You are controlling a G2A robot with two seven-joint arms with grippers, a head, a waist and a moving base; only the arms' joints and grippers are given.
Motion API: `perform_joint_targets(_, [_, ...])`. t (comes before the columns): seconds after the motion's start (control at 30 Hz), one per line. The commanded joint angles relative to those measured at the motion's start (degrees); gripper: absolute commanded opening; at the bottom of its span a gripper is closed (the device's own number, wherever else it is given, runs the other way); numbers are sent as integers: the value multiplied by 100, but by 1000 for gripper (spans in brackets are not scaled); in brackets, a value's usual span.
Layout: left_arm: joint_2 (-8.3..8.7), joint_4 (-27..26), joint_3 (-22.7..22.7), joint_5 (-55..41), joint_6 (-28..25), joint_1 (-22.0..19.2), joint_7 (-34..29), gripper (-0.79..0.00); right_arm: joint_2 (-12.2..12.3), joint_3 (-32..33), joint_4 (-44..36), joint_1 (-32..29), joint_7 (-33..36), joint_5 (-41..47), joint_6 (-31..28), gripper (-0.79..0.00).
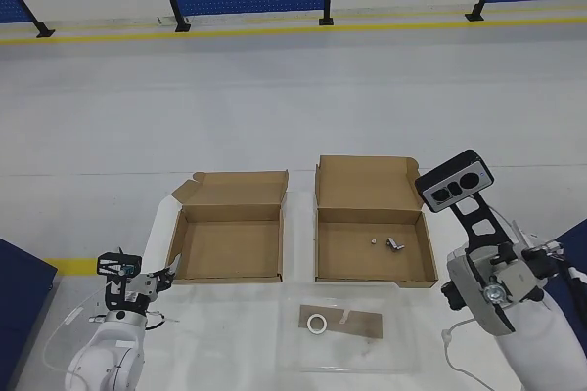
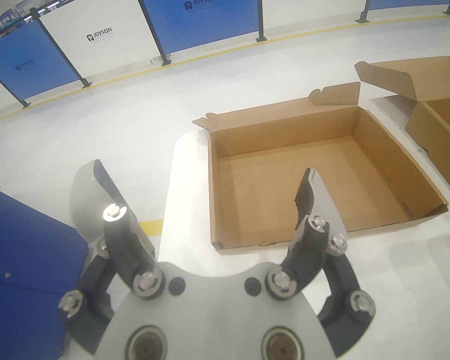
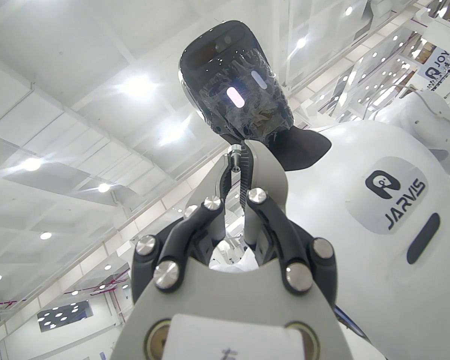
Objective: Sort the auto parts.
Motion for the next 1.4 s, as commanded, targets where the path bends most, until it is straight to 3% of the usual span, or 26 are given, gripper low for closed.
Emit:
perform_joint_targets(0.0, [0,0,0,0,0,0,0,0,0,0,0,0,0,0,0,-785])
perform_joint_targets(0.33, [0,0,0,0,0,0,0,0,-79,96,-140,-123,-526,253,10,-785])
perform_joint_targets(0.87, [0,0,0,0,0,0,0,0,-114,76,-186,-158,-638,346,0,-785])
perform_joint_targets(1.17, [0,0,0,0,0,0,0,0,-114,373,-120,-399,-698,-333,157,-785])
perform_joint_targets(1.37, [0,0,0,0,0,0,0,0,-31,986,-18,-1075,-337,-993,465,-785])
